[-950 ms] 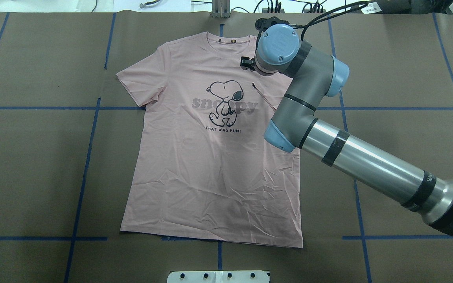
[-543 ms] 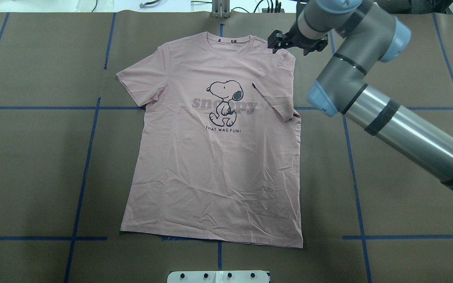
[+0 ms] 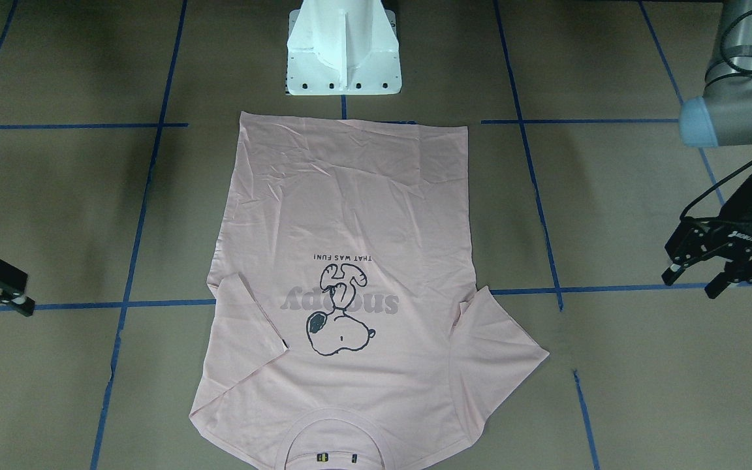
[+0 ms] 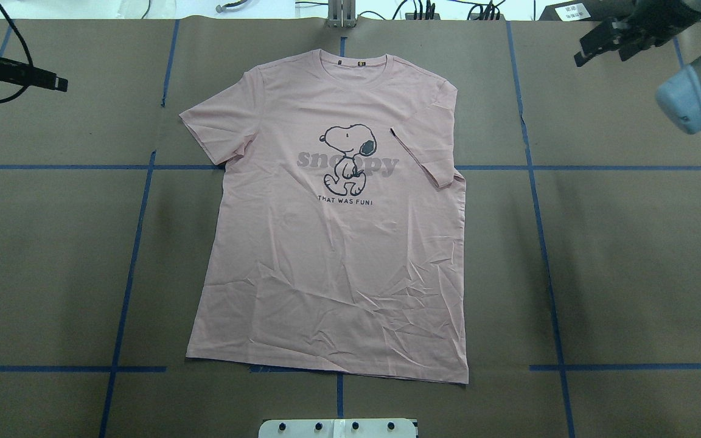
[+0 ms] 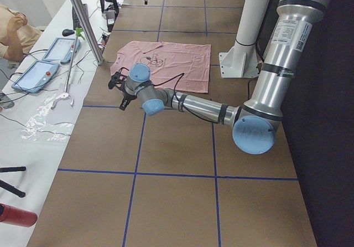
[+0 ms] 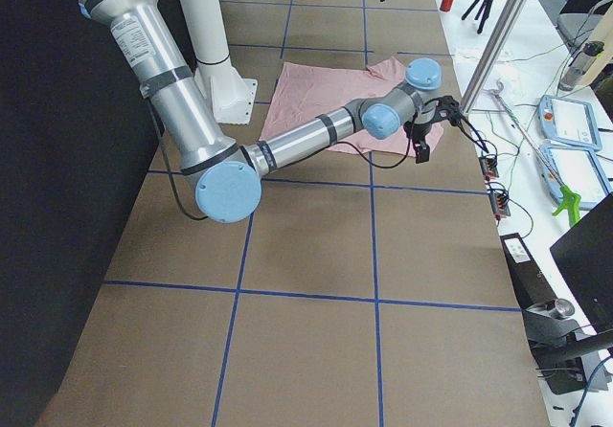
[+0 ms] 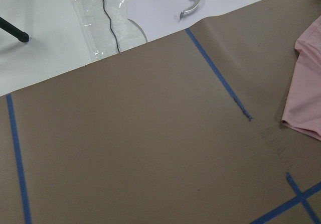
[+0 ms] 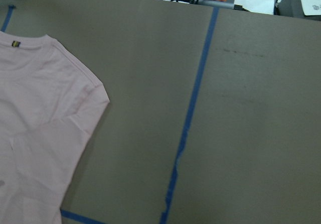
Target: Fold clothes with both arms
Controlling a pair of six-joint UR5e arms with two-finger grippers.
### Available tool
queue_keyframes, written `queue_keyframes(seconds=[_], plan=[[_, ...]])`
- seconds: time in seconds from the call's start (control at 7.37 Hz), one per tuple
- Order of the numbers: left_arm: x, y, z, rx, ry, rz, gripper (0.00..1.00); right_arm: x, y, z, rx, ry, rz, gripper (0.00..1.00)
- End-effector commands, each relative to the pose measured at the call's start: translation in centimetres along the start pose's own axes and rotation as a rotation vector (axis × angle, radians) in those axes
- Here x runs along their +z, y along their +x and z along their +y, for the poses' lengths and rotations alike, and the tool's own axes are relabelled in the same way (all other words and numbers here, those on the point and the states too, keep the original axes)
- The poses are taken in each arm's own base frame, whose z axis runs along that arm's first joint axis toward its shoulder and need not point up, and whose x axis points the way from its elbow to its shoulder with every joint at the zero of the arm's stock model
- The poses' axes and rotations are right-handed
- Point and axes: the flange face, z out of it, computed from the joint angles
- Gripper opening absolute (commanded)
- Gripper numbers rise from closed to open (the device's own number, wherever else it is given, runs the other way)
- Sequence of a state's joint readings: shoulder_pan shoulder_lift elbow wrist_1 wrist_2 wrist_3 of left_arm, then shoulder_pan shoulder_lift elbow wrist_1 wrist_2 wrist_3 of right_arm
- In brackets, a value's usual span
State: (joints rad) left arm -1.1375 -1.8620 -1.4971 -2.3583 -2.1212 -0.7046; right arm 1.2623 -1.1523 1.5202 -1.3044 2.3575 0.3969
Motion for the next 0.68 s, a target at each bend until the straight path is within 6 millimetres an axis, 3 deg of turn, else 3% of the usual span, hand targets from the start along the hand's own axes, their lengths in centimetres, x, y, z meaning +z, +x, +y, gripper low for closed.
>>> queue_keyframes(seconds=[0.0,0.27,0.54], plan=[[6.6,6.1,-1.0,-0.097,0.011,-0.034,0.68,-1.9,5.7,3.2,-0.05,-0.007,-0.013,1.0],[12.7,10.1,-0.2,-0.117,0.037,-0.106,0.68,-1.9,5.9,3.3,-0.049,-0.003,-0.003,1.0],[16.2,12.2,-0.1,-0.153,0.018,-0.12,0.63,-1.8,5.9,3.3,-0.048,-0.004,-0.003,1.0]])
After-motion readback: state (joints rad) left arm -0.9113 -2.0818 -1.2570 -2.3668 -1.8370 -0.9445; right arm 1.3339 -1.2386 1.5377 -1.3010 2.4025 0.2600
